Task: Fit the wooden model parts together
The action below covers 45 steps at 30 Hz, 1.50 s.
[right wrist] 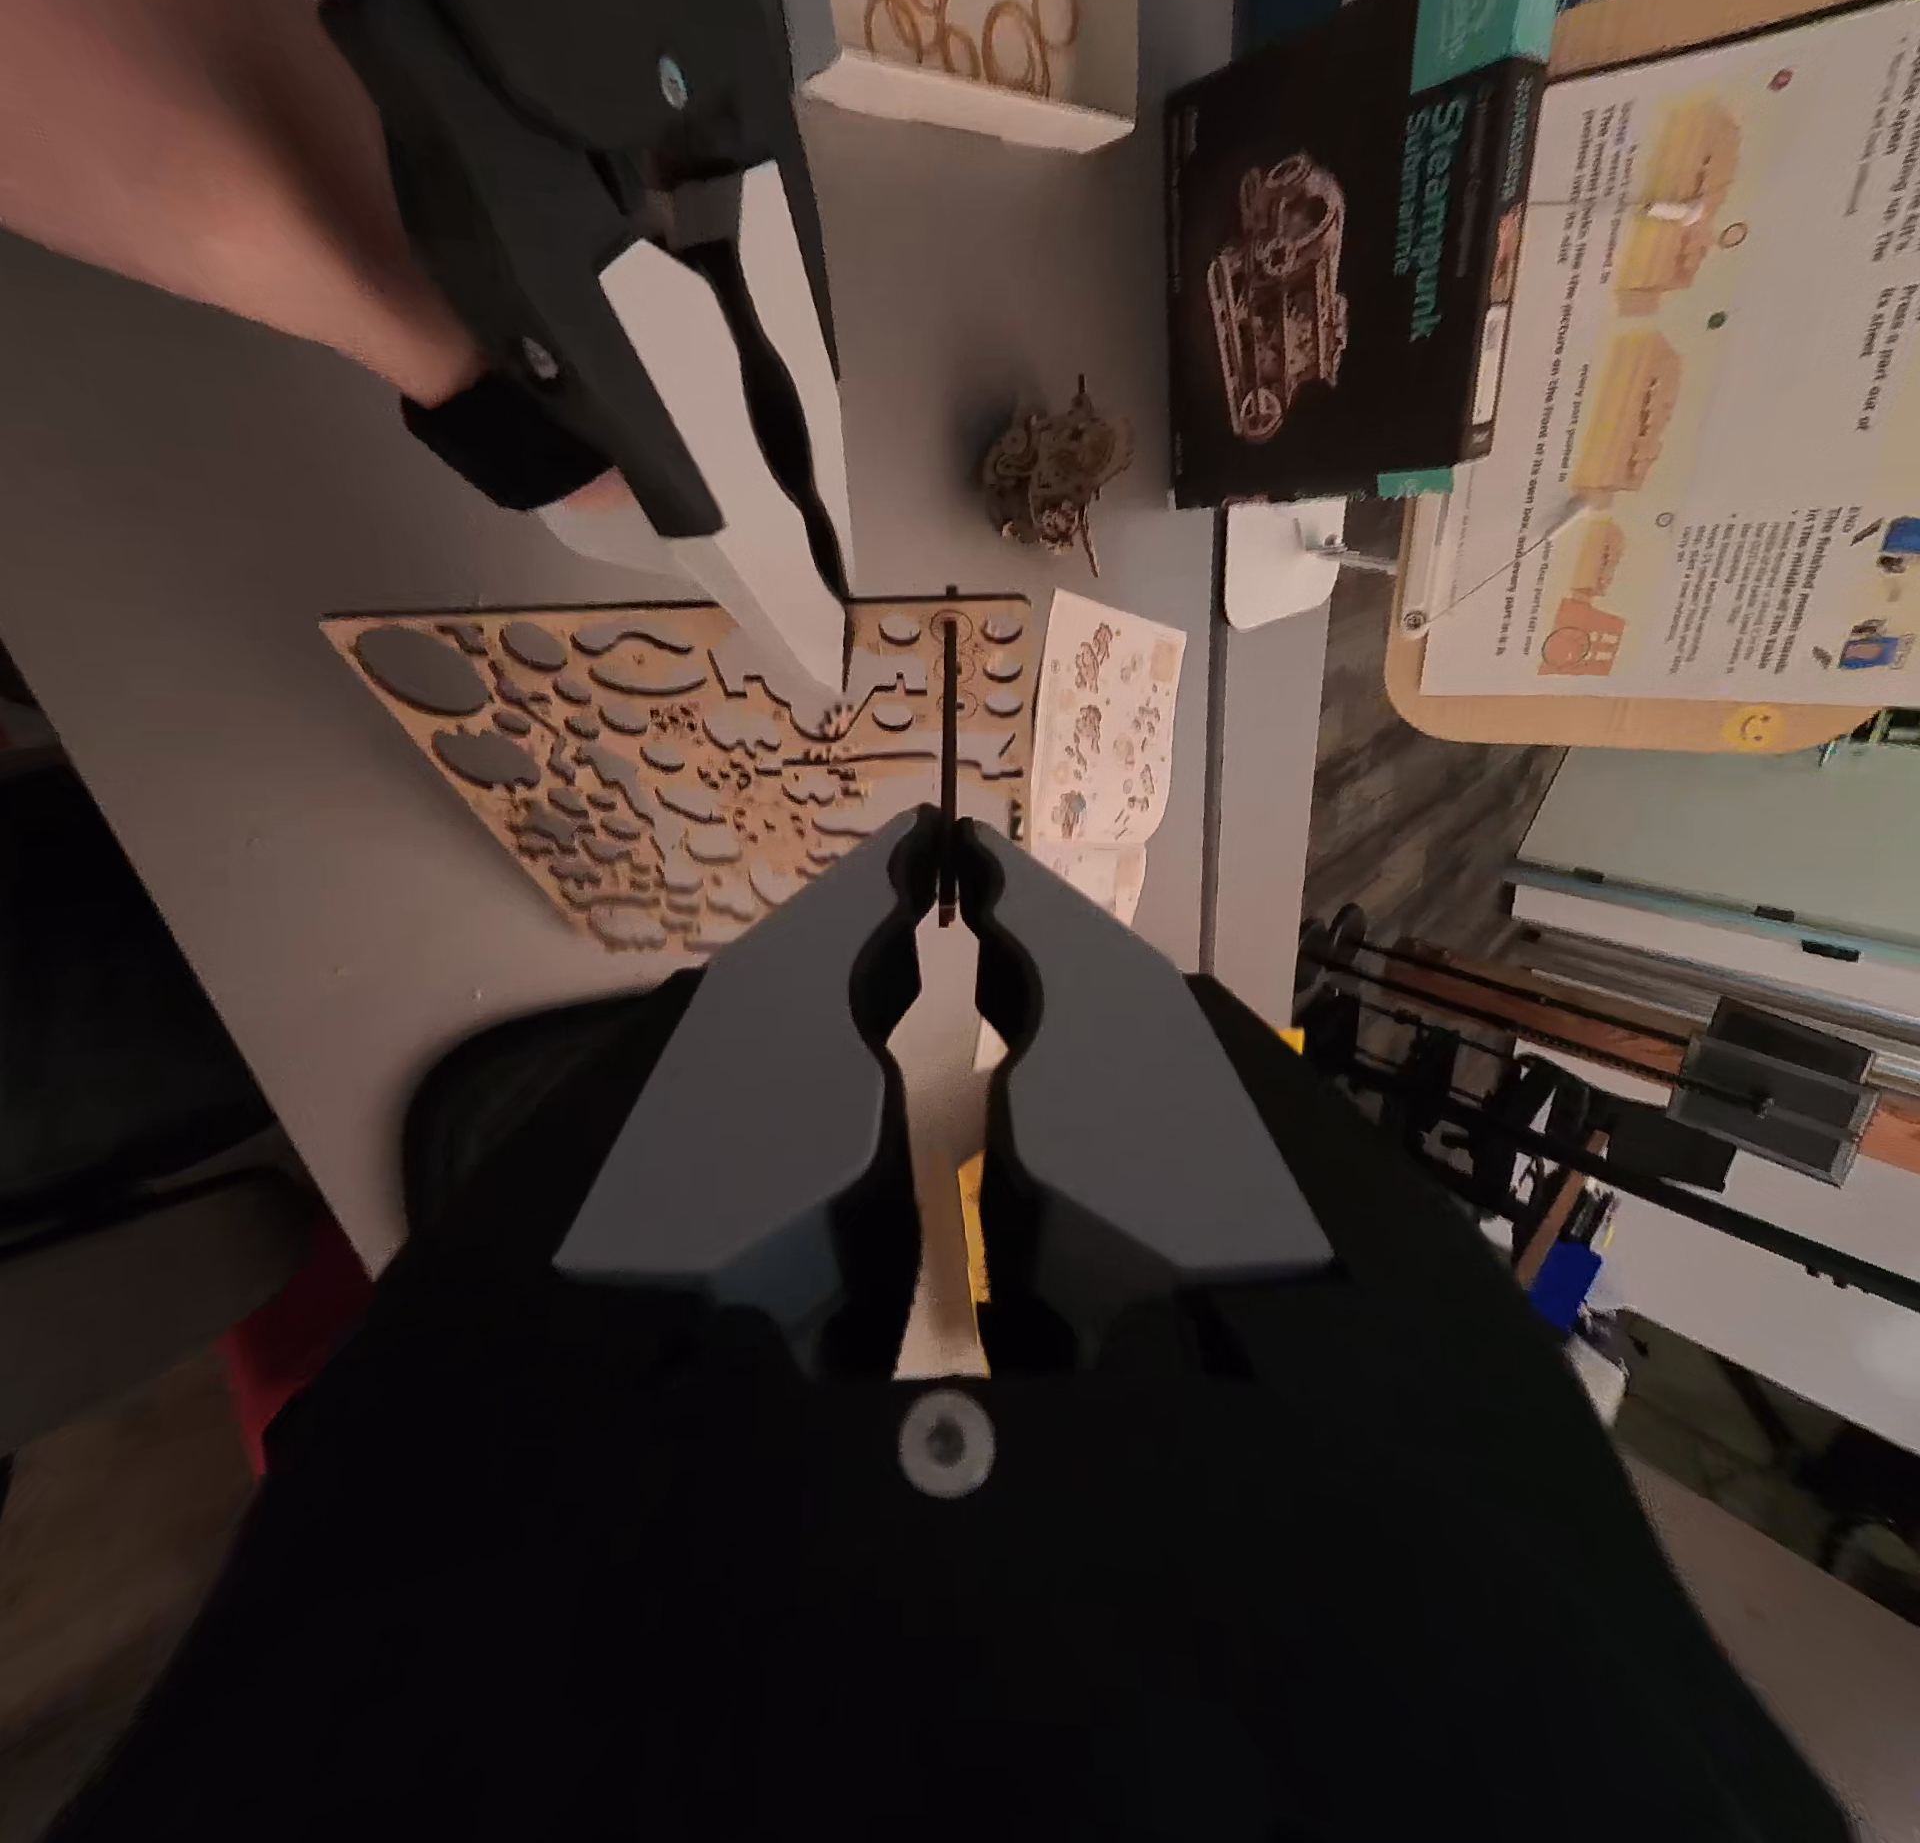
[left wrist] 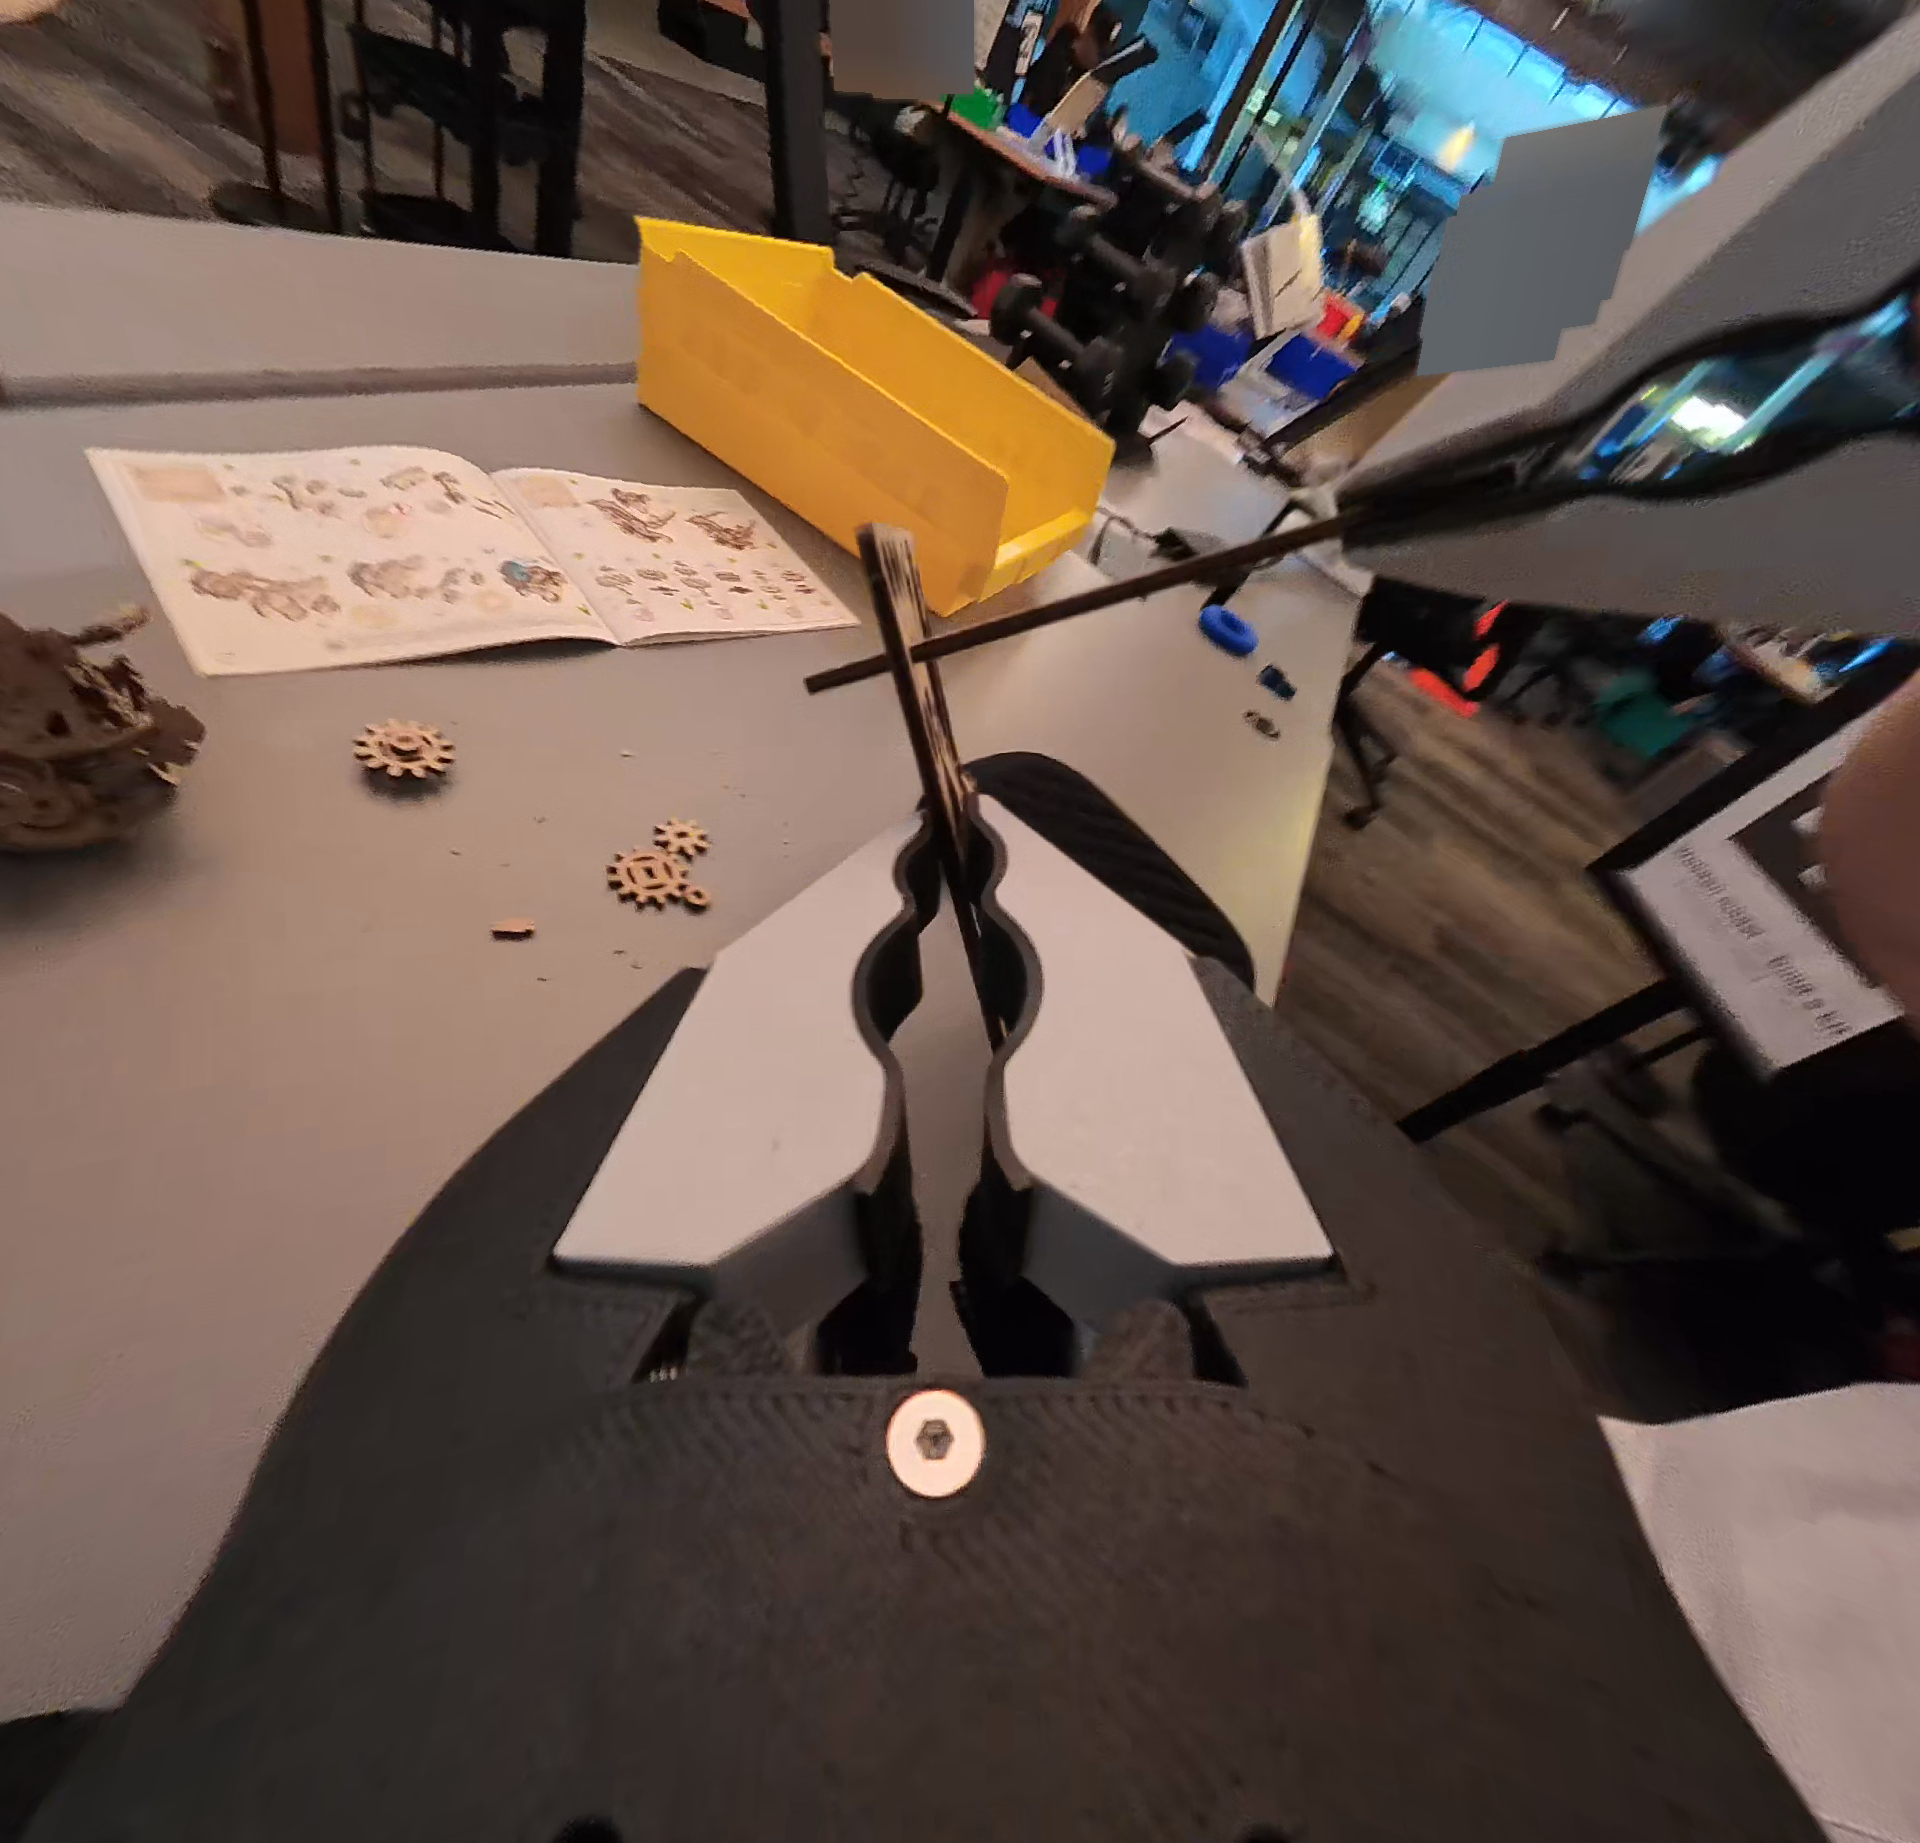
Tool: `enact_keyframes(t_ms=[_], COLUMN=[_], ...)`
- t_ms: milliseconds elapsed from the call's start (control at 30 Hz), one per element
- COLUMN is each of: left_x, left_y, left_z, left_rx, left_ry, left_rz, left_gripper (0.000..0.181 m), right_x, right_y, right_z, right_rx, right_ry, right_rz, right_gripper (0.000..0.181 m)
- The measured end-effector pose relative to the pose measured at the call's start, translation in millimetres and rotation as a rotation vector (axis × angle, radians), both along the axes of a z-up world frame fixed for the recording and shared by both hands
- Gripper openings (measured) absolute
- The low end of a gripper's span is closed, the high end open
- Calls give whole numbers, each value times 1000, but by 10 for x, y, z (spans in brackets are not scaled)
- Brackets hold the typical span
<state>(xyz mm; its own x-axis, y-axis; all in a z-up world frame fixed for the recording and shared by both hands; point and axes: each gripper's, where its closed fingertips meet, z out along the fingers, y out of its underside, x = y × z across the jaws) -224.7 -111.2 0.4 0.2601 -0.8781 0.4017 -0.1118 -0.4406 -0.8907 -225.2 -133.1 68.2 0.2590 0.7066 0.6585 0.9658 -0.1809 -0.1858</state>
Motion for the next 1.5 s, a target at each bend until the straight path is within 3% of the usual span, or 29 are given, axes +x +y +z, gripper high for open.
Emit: enact_keyframes(t_ms=[33,200,267,333,433,567,667,1033,1300,1400,1500], left_x=[-11,15,2,-54,-102,-102,-87,11,127,164,166], left_y=[9,-23,-15,60,74,76,62,23,40,-2,-50], left_z=[-6,-96,-68,-115,-92,-90,-92,0,-58,-182,-159], left_rx=[-34,-76,-132,-117,-116,-96,-98,-47,-10,89,136], left_ry=[-22,-41,-99,-70,-74,-61,-62,-150,-154,-30,-14], left_rz=[-7,-47,-46,-5,-5,0,-8,-99,-105,-115,-127], left_gripper=[1,1,0,0,0,0,0,4,0,1,1], right_x=[-21,-78,-127,-109,-53,-136,-111,-124,-28,21,69], right_y=[9,79,51,66,24,-59,25,2,-3,7,29], right_z=[-20,-139,-209,-187,-118,-220,-237,-223,-258,-310,-237], right_rx=[12,38,4,60,165,195,297,332,300,194,36], right_ry=[25,85,162,193,227,272,198,333,404,395,474], right_rz=[18,70,94,131,198,291,303,319,311,319,327], right_gripper=[0,0,8,27,27,24,0,0,0,0,0])
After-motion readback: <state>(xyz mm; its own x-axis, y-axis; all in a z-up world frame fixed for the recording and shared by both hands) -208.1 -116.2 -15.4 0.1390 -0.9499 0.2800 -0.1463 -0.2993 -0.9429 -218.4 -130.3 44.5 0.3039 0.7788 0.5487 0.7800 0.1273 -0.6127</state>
